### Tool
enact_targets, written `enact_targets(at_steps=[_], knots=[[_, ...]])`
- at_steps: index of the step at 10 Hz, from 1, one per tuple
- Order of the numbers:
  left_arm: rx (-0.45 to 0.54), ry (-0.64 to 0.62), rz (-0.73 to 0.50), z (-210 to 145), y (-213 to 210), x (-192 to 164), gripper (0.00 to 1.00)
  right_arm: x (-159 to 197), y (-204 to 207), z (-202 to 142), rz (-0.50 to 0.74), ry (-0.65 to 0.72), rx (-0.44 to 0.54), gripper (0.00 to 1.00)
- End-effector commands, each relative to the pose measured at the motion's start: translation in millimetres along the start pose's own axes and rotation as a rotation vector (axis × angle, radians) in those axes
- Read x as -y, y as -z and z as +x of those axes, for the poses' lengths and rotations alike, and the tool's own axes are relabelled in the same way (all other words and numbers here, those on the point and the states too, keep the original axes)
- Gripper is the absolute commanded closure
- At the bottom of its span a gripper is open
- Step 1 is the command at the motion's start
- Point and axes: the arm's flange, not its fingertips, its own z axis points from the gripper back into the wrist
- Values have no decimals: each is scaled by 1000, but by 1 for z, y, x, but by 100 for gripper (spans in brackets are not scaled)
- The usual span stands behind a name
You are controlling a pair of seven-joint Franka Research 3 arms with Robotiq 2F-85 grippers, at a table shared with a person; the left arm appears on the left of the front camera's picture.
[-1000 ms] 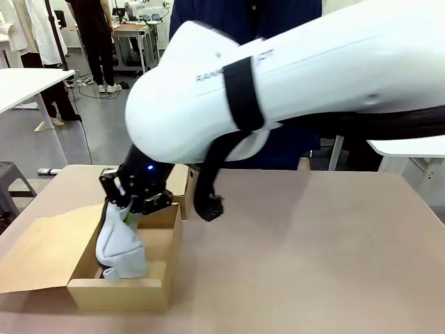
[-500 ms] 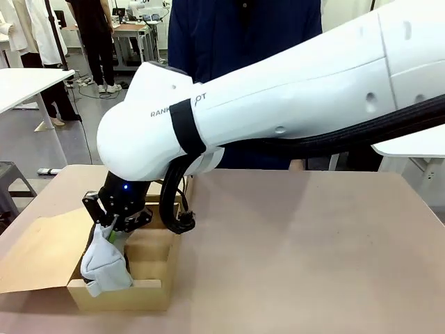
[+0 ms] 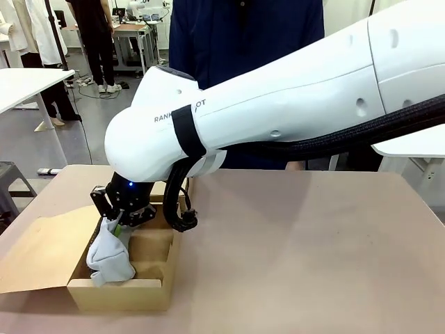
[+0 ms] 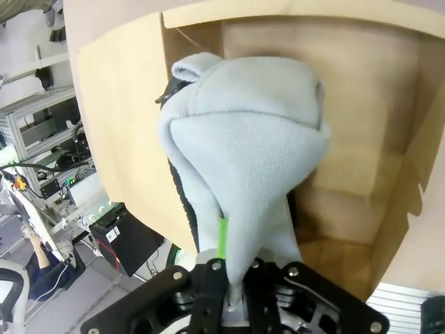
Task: Place items inside the box.
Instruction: Pick up a Pencil pouch or Stapler and place it inside the Mailer Box closest to the robot.
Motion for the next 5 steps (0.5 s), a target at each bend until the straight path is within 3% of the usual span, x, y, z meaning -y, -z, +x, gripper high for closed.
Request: enact_targets(at_steps=[1, 5], knots=[[18, 24, -23, 1, 0, 1, 0, 5, 12, -3, -9, 30, 20, 96], [18, 24, -23, 1, 0, 1, 0, 24, 56, 0, -61, 40, -1, 96]])
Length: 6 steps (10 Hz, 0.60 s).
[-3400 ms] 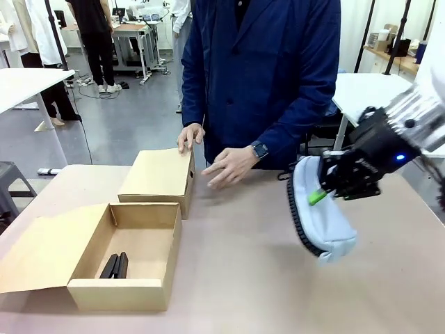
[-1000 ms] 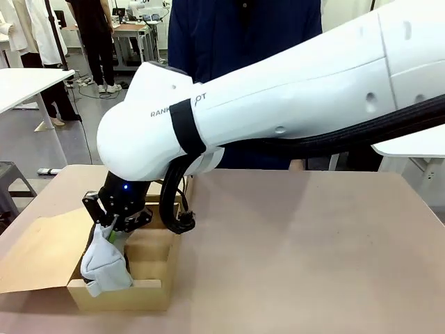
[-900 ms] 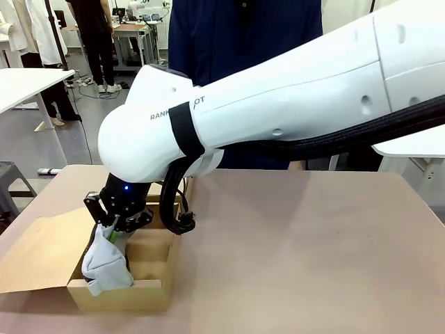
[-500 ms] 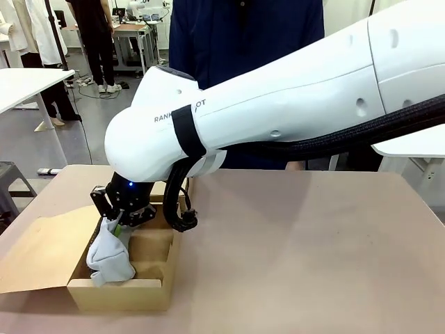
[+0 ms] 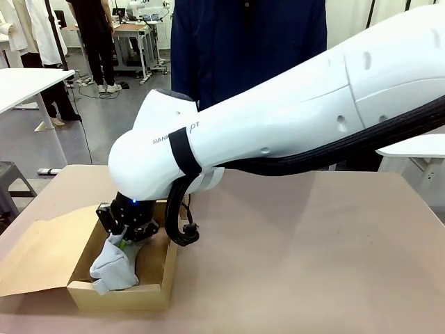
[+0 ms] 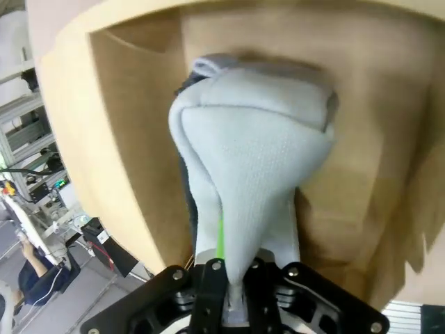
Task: Place items inside the box.
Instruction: Pick up a Pencil pouch or Stapler and place it inside the Mailer Box closest to the robot.
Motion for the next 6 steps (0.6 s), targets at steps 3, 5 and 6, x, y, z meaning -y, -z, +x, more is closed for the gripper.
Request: enact_targets(at_steps=[3, 5, 6], knots=[[18, 24, -23, 1, 0, 1, 0, 12, 25, 2, -34, 42, 46, 96], [18, 24, -23, 1, 0, 1, 0, 14, 22, 5, -14, 50, 71, 96], [18, 24, -23, 1, 0, 1, 0, 15, 20, 4, 6, 37, 87, 96]])
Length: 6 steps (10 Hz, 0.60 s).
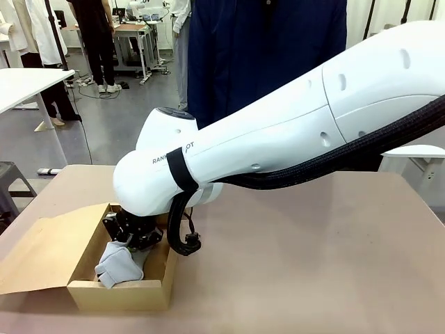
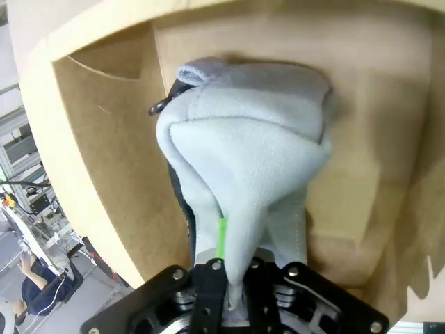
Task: Place items inside the box.
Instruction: Pick up a Pencil pouch or Stapler and place it inside the Mailer Box closest to the robot.
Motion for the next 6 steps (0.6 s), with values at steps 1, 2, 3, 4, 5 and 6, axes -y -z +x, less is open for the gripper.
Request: enact_targets(at_steps=[1, 2, 3, 4, 5, 6], knots=[[18, 24, -23, 1, 0, 1, 0, 8, 2, -6, 22, 2, 68, 96], [18, 24, -23, 1, 0, 1, 0, 10, -1, -6, 36, -2, 82, 96], [18, 24, -23, 1, 0, 1, 0, 11, -4, -6, 66, -20, 107, 96], [18, 24, -23, 1, 0, 1, 0, 12, -8, -7, 89, -40, 118, 96], [18, 24, -23, 1, 0, 1, 0, 13, -7, -7, 91, -47, 116, 96], [18, 24, -23, 1, 0, 1, 0, 13, -5, -7, 82, -47, 115, 96]])
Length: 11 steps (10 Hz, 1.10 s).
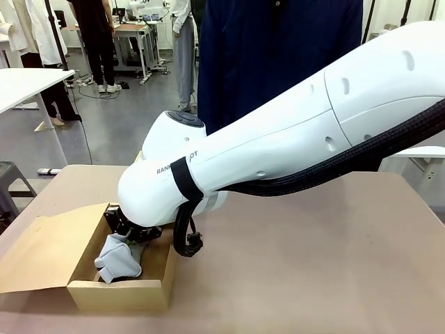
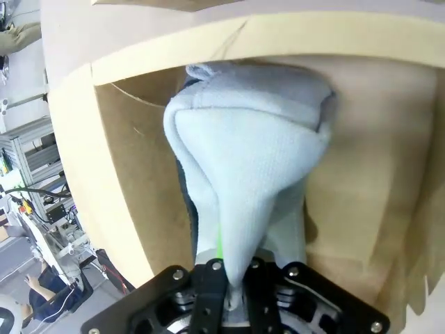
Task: Place items inside the box.
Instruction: Pick up a Pencil pouch or Stapler and place it inside the Mailer Box closest to the robot.
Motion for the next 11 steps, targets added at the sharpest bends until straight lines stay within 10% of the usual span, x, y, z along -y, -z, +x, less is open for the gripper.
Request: enact_targets(at_steps=[1, 2, 3, 4, 5, 6, 7, 11], knots=[[18, 24, -23, 1, 0, 1, 0, 9, 0, -8, -6, -32, 21, 96], [18, 24, -23, 1, 0, 1, 0, 9, -1, -8, -6, -29, 22, 96], [18, 24, -23, 1, 0, 1, 0, 10, -3, -7, 7, -26, 19, 37], [18, 24, -23, 1, 0, 1, 0, 11, -5, -6, 8, -22, 22, 37], [18, 24, -23, 1, 0, 1, 0, 11, -7, -7, 16, -23, 23, 0], [18, 24, -23, 1, 0, 1, 0, 11, -12, -6, 37, -23, 16, 33], [18, 24, -23, 1, 0, 1, 0, 12, -19, -5, 60, -23, 13, 0], [18, 24, -23, 1, 0, 1, 0, 25, -68, 1, 177, -29, -2, 0]])
